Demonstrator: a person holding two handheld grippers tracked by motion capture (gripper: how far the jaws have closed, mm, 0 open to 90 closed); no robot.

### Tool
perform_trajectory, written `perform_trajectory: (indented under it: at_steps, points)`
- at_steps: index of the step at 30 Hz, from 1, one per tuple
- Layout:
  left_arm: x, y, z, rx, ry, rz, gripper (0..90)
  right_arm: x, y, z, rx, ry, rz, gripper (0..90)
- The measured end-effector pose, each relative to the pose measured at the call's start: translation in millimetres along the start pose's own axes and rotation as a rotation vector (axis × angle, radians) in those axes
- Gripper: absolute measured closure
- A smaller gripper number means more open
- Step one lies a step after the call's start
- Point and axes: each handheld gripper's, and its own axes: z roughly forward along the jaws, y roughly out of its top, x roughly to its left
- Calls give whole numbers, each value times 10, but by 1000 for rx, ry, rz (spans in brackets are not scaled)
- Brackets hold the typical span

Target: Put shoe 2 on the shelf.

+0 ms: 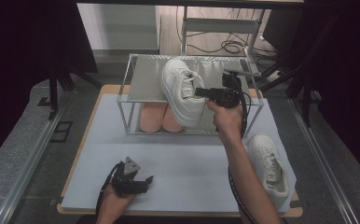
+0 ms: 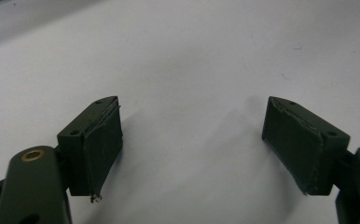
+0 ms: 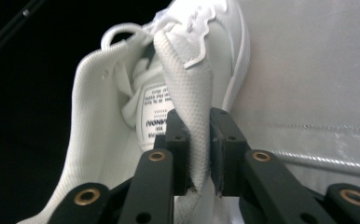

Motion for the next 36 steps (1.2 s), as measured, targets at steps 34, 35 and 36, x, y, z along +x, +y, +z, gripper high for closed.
perform_trajectory:
  at_steps: [34,35,36]
  points:
    - [-8,-4,-5,-2,1,4,215,-65,87,-352,-131,132,-148,521]
    - [-8,-4,-5,-2,1,5,215,-68,80,-379,-135,127,-156,518]
    - [-8,-4,-5,-2,1,5,216,-73,75,-399,-135,123,-165,516]
